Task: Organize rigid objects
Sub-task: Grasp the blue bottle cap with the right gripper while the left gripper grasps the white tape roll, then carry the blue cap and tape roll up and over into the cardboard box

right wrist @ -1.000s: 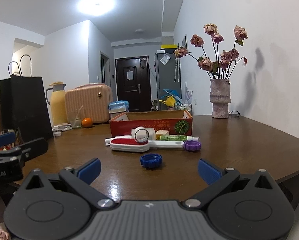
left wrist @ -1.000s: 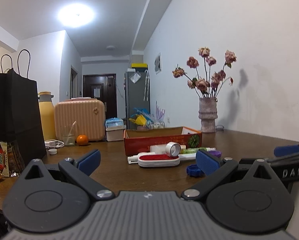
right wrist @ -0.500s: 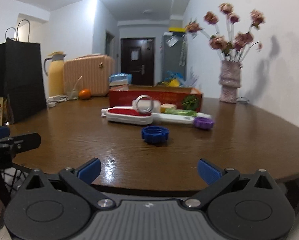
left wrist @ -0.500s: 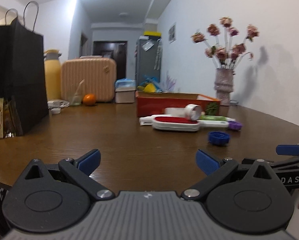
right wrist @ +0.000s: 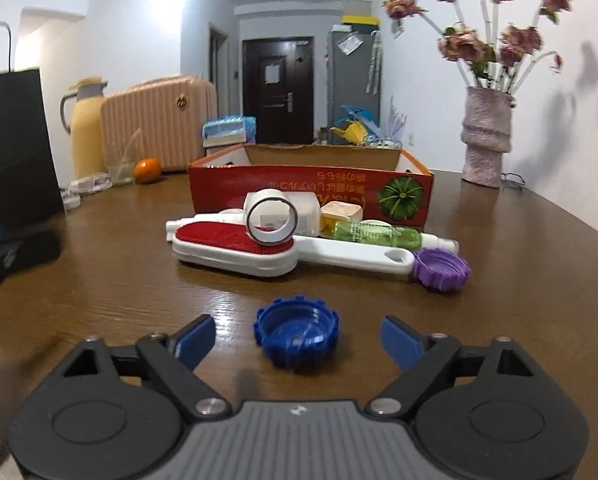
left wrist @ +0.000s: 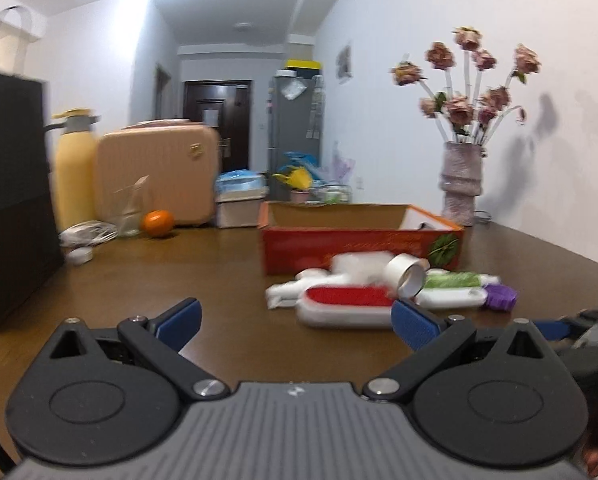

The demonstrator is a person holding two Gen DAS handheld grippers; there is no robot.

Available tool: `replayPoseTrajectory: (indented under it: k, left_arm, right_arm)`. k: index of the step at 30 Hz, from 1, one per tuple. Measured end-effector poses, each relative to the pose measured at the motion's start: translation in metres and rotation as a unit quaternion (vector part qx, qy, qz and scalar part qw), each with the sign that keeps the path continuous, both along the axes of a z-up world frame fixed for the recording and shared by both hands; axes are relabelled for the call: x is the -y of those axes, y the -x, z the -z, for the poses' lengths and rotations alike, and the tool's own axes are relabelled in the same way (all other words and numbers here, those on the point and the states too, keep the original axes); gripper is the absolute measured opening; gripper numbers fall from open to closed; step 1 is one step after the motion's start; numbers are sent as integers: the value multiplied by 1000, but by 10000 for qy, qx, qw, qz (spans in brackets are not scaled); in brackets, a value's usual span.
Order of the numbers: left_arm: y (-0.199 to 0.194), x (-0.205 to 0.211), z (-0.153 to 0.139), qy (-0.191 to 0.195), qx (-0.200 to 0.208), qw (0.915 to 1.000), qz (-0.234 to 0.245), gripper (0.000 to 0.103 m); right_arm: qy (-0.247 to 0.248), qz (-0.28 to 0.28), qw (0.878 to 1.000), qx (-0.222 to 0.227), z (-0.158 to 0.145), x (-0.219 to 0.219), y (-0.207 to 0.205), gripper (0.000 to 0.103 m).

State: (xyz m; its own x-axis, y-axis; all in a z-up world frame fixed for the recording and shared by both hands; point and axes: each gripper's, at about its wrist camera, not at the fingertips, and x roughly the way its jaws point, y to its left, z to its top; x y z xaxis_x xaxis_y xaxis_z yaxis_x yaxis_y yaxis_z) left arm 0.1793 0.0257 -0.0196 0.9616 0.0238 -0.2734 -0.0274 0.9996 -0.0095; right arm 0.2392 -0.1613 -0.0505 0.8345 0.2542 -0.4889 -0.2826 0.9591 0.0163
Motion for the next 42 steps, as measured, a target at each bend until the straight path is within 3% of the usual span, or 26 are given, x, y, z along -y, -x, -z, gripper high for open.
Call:
replayPoseTrajectory:
  k: [2,6,8,10,12,14,16,18,23,30,42]
  left_arm:
    - [-23,12,-5,-75,41,9998,171,103]
    - [-71,39,-7,-184,-96,9984,522,88]
    - [-94,50,-4,-250,-261,9976,599,76]
    - [-116,59,1,-310,-498,9959,687,57]
    - [-131,65,5,-279,-665,9942,797,48]
    - [-142,70,10,-326,-782,9929,832,38]
    - [-147,75,14,-397,-840,9925,799,16]
    - [-150,77,17,-454,-859,9925,747,8]
    - [-136,73,12,-418,-686,9950,588,5]
    - [-80,50,-8,-172,-450,9984,290,4]
    - [30,21,-33,-78,152,9994,-297,4]
  right_arm:
    - [25,-81,9999,-122,1,-1,-12,76]
    - [60,-257,9990,-366,2,0,-30,53]
    - [20,-351,9986,-399,4,4,-33,53]
    - [13,-414,9982,-427,4,9,-35,53]
    - [48,-423,9982,-426,4,16,-37,53]
    - [30,-398,9982,-437,4,24,-39,53]
    - [-25,-368,9983,-448,5,32,-39,53]
    - [-85,-318,9984,-451,6,39,-41,53]
    - [-218,-239,9986,-416,6,47,-41,53]
    - [-379,-217,9990,-122,-8,51,-18,53]
    - [-484,-87,9954,825,-46,43,59,53]
